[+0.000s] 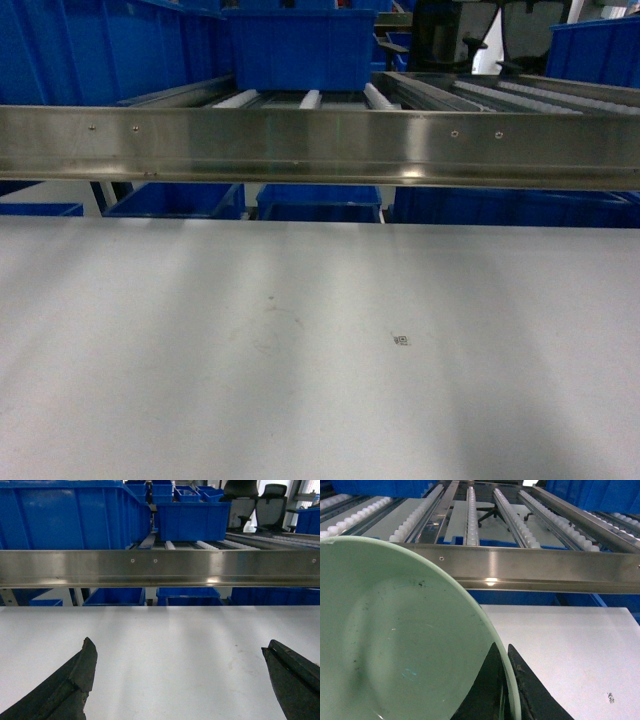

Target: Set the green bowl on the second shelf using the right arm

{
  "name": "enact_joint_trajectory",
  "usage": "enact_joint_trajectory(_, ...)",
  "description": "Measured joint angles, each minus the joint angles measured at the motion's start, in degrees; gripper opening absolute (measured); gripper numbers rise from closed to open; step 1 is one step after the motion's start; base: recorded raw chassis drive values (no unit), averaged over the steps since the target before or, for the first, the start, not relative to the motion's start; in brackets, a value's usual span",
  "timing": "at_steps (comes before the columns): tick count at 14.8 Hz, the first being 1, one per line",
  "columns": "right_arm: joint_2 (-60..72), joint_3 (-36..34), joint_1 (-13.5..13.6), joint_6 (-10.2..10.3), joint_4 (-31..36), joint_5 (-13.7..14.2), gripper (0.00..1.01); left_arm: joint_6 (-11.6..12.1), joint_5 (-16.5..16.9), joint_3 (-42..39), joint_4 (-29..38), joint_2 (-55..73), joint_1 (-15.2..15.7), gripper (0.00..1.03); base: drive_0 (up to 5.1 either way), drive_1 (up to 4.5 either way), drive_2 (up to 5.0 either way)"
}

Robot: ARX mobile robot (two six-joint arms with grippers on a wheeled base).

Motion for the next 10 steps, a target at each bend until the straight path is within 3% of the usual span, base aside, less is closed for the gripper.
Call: enact_joint_trajectory(10,0.07,-0.24,-0.02,0.0,-0.09,0.15,0.02,0.0,0.02,0.0,0.13,0.0,0.0,0.98,-4.9,2.53,2.5)
